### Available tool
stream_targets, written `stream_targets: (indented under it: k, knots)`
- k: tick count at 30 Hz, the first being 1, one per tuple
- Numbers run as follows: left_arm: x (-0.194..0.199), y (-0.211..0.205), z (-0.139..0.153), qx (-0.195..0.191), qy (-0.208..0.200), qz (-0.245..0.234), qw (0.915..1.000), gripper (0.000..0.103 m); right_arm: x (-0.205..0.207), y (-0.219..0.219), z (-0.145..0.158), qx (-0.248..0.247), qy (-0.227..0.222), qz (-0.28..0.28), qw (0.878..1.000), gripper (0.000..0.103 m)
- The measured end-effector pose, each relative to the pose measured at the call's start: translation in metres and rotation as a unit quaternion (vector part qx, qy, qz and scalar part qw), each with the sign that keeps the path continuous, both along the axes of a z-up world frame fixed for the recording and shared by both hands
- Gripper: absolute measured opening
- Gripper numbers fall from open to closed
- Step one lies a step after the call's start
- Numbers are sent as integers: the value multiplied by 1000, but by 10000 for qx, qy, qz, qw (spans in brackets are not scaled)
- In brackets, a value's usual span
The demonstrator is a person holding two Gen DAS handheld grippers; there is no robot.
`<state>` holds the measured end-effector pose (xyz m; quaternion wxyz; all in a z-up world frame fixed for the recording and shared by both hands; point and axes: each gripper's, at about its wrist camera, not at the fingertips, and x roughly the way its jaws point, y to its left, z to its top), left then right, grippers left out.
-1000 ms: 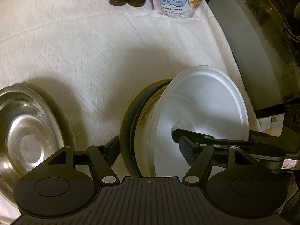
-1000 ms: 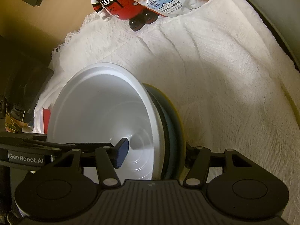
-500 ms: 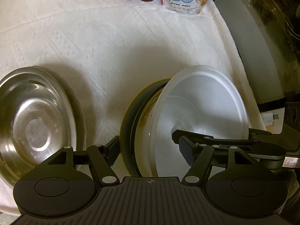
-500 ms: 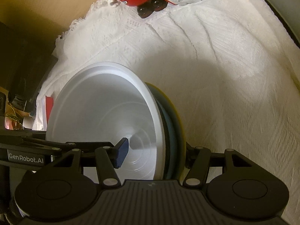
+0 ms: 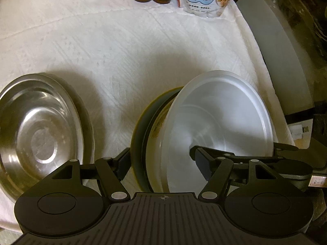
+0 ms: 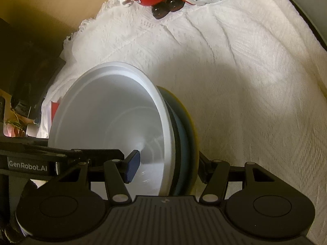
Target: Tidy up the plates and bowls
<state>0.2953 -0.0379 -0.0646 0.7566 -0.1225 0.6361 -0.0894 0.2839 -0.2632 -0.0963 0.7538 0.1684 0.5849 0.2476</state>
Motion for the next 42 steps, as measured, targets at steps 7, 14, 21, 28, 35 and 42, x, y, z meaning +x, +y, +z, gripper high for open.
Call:
stream_targets:
  k: [7,14,21,28,35,42]
  knots:
    - [0,-2,0,57,22,132,9999,72,2,-3,-3,147,-123,146,9997,59]
    - [-3,-7,0,146,-103,-139,9997,72,-7,-7,-5,203,-87,-348,9992,59]
    - [-2,1,-4,-155,-104,-360,9992,73,-11,-3,-2,181,-2,-615,9979,59]
    - [0,1,-11,-313,11,-411,9987,73,-12,-1,-1,19,7,-593,9982,59]
    - [-2,2,-12,-379,36,-313,9988,73,-10,-1,-2,105,229,-595,9979,53]
    - [-3,6,-10,-513,91,-143,9985,73,-8,4,1,8,304,-650,9974,53]
